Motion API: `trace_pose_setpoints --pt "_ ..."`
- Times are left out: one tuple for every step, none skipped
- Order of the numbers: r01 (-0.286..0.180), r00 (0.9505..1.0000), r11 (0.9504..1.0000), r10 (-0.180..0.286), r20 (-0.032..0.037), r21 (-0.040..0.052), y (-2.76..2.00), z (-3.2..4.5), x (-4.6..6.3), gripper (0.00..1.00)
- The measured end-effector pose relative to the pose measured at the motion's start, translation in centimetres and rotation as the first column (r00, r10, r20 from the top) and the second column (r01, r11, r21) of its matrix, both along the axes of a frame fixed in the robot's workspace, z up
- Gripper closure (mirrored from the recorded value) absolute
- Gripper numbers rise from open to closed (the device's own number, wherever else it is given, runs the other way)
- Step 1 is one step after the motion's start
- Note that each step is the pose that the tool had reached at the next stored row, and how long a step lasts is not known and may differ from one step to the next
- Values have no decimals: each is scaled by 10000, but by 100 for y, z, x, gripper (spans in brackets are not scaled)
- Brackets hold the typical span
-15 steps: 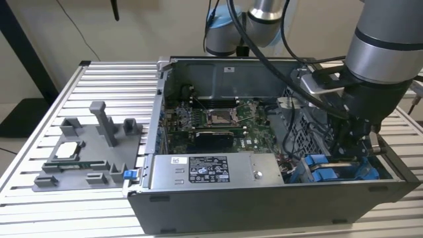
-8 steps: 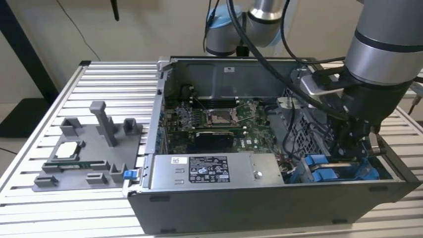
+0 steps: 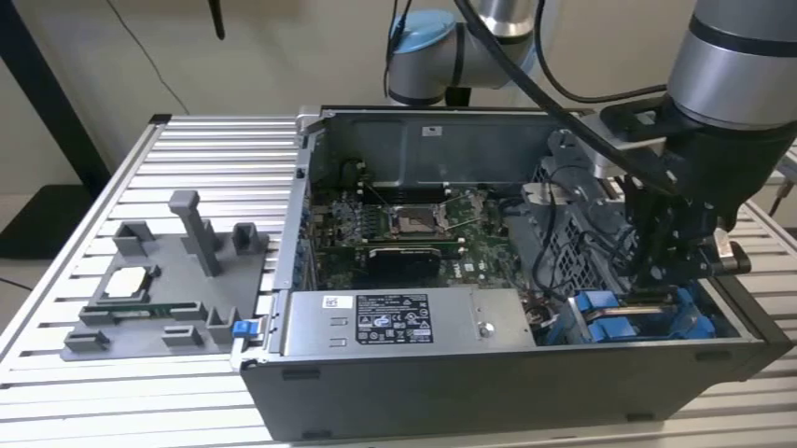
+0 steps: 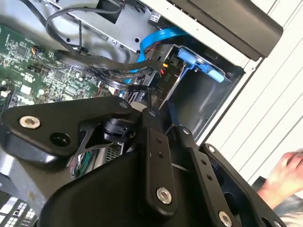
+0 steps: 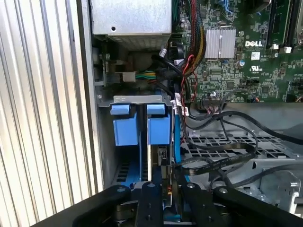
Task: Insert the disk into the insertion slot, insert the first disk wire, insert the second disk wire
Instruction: 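Insert the second disk wire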
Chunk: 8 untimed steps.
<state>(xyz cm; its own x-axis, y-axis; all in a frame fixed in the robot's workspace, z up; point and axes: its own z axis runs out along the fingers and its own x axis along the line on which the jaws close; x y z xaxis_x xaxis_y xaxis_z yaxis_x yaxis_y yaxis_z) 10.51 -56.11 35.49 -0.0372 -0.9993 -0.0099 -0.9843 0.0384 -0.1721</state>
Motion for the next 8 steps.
trace_pose_setpoints --pt "-1 10000 10000 1 -40 -2 -1 1 6 0" --pt "-1 9999 10000 1 -167 -3 -1 2 13 0" --pt "-1 9995 10000 1 -328 0 -1 1 22 0" --pt "-1 9990 10000 1 -453 3 -1 2 31 0" --pt "-1 9984 10000 2 -558 16 -1 8 40 0" --pt "0 9980 10000 3 -638 36 -2 12 47 0" --pt "-1 9974 10000 4 -724 47 -3 22 54 0" --pt "0 9968 10000 4 -794 55 -4 36 59 0"
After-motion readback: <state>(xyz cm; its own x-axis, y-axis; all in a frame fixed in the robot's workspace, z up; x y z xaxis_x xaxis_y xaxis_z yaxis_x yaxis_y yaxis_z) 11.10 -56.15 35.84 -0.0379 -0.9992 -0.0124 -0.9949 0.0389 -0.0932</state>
